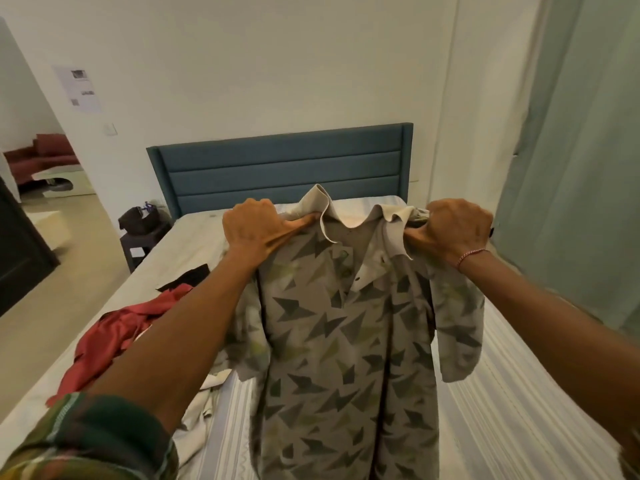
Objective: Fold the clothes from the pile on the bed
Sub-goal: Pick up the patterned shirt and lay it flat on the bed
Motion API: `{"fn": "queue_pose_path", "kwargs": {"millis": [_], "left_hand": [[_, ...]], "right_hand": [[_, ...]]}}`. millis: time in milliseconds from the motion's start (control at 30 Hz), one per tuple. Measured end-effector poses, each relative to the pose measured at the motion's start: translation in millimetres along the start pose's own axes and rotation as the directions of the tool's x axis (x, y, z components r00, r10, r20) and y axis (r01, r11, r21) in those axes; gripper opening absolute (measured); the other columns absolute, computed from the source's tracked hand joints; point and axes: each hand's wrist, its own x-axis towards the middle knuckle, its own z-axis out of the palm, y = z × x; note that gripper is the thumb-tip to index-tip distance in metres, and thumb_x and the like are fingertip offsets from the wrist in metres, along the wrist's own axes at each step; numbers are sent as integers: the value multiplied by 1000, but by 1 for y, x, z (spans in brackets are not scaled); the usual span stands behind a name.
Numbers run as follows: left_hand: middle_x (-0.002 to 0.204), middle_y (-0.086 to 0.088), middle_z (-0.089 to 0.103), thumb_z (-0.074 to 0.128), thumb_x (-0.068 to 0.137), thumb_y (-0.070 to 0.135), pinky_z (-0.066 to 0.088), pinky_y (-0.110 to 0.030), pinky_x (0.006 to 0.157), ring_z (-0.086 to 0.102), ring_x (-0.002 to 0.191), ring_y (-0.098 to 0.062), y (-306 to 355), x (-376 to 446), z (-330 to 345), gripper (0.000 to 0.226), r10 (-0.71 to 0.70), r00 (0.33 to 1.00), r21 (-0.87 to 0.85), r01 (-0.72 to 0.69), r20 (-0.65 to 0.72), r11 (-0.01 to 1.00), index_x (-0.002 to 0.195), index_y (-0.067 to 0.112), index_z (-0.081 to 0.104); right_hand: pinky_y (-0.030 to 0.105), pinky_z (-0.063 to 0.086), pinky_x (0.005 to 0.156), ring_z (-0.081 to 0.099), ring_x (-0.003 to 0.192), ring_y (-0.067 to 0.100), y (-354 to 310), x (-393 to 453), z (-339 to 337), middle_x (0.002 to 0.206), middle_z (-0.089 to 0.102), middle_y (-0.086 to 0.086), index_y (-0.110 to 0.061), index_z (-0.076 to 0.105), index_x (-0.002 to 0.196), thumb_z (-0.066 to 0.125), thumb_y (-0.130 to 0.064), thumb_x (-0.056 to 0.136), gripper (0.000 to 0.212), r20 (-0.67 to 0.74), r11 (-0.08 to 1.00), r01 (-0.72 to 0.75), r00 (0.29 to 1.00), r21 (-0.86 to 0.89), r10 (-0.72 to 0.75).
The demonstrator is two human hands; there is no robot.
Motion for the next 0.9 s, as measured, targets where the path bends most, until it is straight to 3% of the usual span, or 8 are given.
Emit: {"fn": "queue_pose_path", "kwargs": {"millis": [67, 267, 533, 600, 667, 733, 800, 900], "left_hand": [[51, 0, 47, 8, 51, 108, 30, -26, 50, 42, 46, -14, 2, 3, 26, 96, -14, 999, 34, 13, 42, 999, 52, 19, 45], [49, 3, 46, 25, 60, 106, 31, -24, 49, 44, 45, -13, 5, 13, 145, 90, -75, 965, 88, 54, 251, 995, 51, 19, 46], [49, 4, 47, 25, 59, 106, 30, -25, 46, 46, 44, -12, 0, 24, 367, 89, -153, 862, 178, 74, 483, 981, 51, 20, 44], [50, 6, 46, 24, 62, 105, 29, -26, 48, 45, 45, -12, 1, 35, 420, 87, -136, 851, 227, 20, 508, 974, 52, 21, 45], [58, 4, 52, 25, 68, 101, 34, -29, 54, 50, 53, -14, 0, 46, 465, 87, -143, 844, 254, 8, 517, 967, 61, 20, 54], [87, -5, 63, 34, 79, 91, 42, -34, 72, 59, 81, -21, -3, 43, 504, 84, -175, 856, 269, 44, 486, 962, 93, 13, 62], [114, -12, 61, 46, 92, 71, 45, -37, 88, 56, 104, -27, -3, 22, 537, 70, -188, 848, 240, 74, 495, 968, 118, 7, 53], [115, -14, 63, 53, 100, 36, 51, -40, 89, 60, 105, -29, 6, -36, 573, 37, -176, 705, 40, 206, 687, 978, 119, 5, 55]], "right_hand": [[25, 30, 54, 46, 51, 19, 0, 5, 21, 55, 49, 2, -16, 55, 61, 11, -102, 59, 97, 49, 998, 2, 999, -60, 1], [25, 32, 56, 44, 52, 18, 8, 16, 139, 58, 49, -1, -20, 54, 61, 15, -102, 58, 90, 248, 995, -33, 967, -99, 57], [22, 29, 52, 50, 52, 17, 32, 14, 351, 56, 51, -3, -20, 53, 58, 47, -91, 70, 72, 520, 984, -79, 840, -162, 154], [23, 31, 53, 50, 54, 20, 35, 18, 402, 60, 53, -1, -19, 55, 63, 55, -78, 74, 60, 561, 979, -126, 804, -161, 196], [28, 41, 57, 58, 68, 26, 36, 18, 451, 79, 65, 6, -16, 63, 79, 61, -62, 80, 46, 608, 977, -196, 767, -81, 204], [40, 50, 77, 60, 100, 35, 35, 6, 491, 114, 62, 14, -11, 62, 113, 66, -41, 88, 39, 655, 951, -302, 731, 59, 192], [45, 47, 94, 50, 120, 37, 32, -22, 521, 134, 50, 19, -6, 52, 134, 63, -15, 95, 42, 656, 894, -405, 730, 192, 189], [30, 45, 93, 56, 114, 32, 25, -84, 542, 126, 55, 16, -4, 58, 125, 56, 1, 97, 28, 616, 812, -477, 763, 335, 194]]}}
